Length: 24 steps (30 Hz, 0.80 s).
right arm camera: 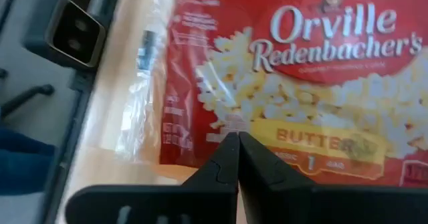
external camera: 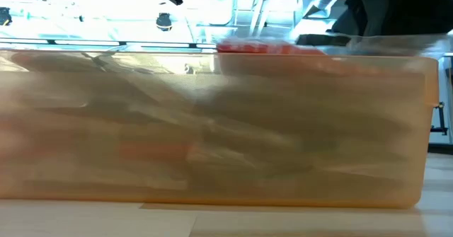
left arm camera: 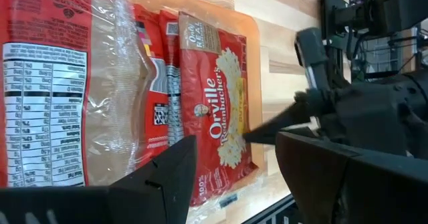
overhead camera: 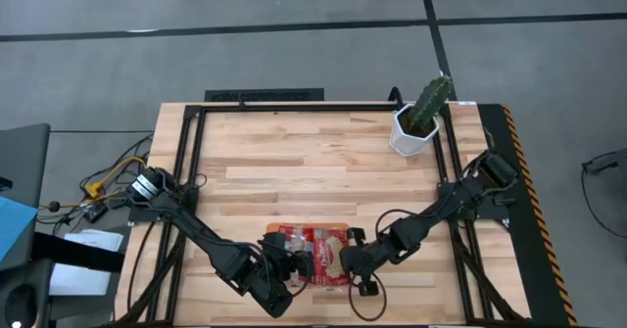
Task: Sort popcorn bags into baskets
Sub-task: Put the red popcorn bag into the orange bin, then return to Home Position
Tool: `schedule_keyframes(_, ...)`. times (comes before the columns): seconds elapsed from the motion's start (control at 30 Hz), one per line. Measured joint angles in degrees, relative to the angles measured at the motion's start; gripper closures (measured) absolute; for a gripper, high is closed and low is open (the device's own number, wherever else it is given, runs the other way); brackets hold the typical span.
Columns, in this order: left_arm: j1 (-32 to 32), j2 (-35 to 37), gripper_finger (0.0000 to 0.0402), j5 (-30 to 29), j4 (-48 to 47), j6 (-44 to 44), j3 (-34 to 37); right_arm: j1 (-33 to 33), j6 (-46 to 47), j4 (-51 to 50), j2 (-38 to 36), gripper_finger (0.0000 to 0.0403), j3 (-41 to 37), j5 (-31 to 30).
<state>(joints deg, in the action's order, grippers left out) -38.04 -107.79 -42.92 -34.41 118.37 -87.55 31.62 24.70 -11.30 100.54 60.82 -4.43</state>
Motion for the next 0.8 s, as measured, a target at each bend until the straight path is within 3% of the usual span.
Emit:
schedule_keyframes(0.43,0.1,0.0,0.0211,-1.0,-0.6,0.3,0.0,-5.3,-1.8,-4.0,-1.5,0.0386,-0.1,0.1)
schedule_keyframes(0.63,0.5,0.3,0.0211,-1.6,-0.6,-2.9,0.0,-5.7,-2.7,-3.5,-4.1,0.0365,0.0,2.9)
schedule_keyframes(0.7,0.5,1.7,0.0211,-4.3,-0.2,-7.9,0.0,-5.4,-3.2,-3.2,-7.2,0.0361,0.3,3.0)
schedule_keyframes(0.8,-0.1,5.4,0.0211,-12.9,0.4,-16.8,0.0,-4.8,-7.3,-3.3,-14.0,0.0359,0.3,3.2)
